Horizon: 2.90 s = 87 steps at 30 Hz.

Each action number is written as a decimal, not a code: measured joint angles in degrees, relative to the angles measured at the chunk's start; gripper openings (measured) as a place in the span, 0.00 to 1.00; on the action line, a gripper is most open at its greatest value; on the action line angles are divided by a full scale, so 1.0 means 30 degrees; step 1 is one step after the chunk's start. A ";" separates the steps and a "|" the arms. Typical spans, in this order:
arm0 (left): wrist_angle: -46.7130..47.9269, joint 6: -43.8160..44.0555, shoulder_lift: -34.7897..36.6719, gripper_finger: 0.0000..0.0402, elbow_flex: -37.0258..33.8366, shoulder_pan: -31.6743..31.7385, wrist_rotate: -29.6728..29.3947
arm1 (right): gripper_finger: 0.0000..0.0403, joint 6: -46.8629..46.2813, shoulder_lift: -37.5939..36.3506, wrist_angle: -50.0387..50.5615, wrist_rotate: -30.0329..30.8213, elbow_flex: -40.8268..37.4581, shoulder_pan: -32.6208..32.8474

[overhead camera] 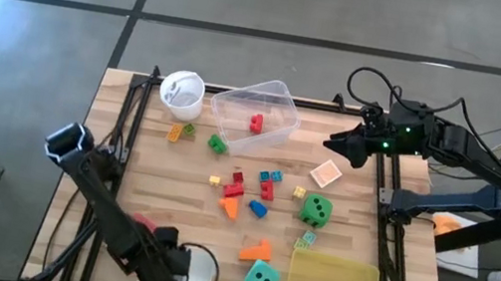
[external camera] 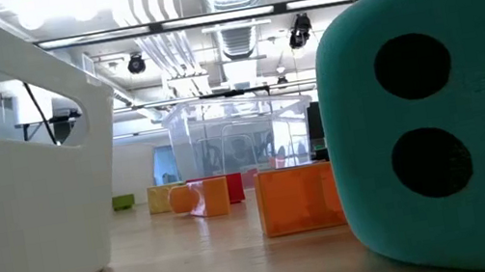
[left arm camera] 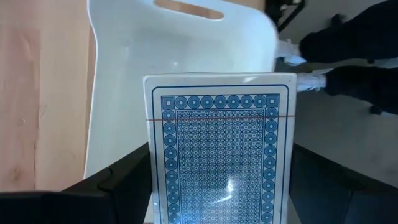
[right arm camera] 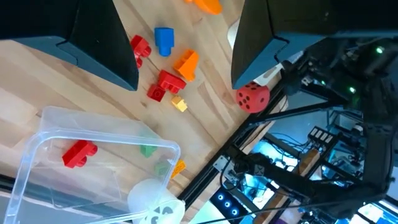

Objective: Pick & Place Toys
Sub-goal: Put the blue deck of cards into the white bin

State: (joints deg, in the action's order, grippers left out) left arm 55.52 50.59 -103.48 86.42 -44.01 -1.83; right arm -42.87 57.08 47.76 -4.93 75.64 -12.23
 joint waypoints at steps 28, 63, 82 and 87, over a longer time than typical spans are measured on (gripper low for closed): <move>-0.1860 -0.0863 -0.0984 0.74 -0.2595 0.0109 -0.0980 | 0.62 -0.0080 0.0007 -0.0004 0.0029 0.0000 0.0000; -0.4570 -0.2488 -0.0963 0.74 -0.5534 0.0978 -0.0892 | 0.62 -0.0058 0.0007 0.0003 -0.0007 -0.0007 0.0000; -0.5585 -0.2936 -0.0963 0.74 -0.6420 0.1105 -0.0743 | 0.62 0.0000 0.0007 0.0011 -0.0007 -0.0007 0.0000; -0.5585 -0.2922 -0.0963 0.74 -0.6420 0.1166 -0.0743 | 0.62 -0.0015 0.0007 0.0011 -0.0007 -0.0007 0.0000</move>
State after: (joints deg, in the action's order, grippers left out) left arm 38.76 41.82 -106.37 67.16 -40.51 -4.05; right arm -42.92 57.10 47.79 -4.95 75.61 -12.23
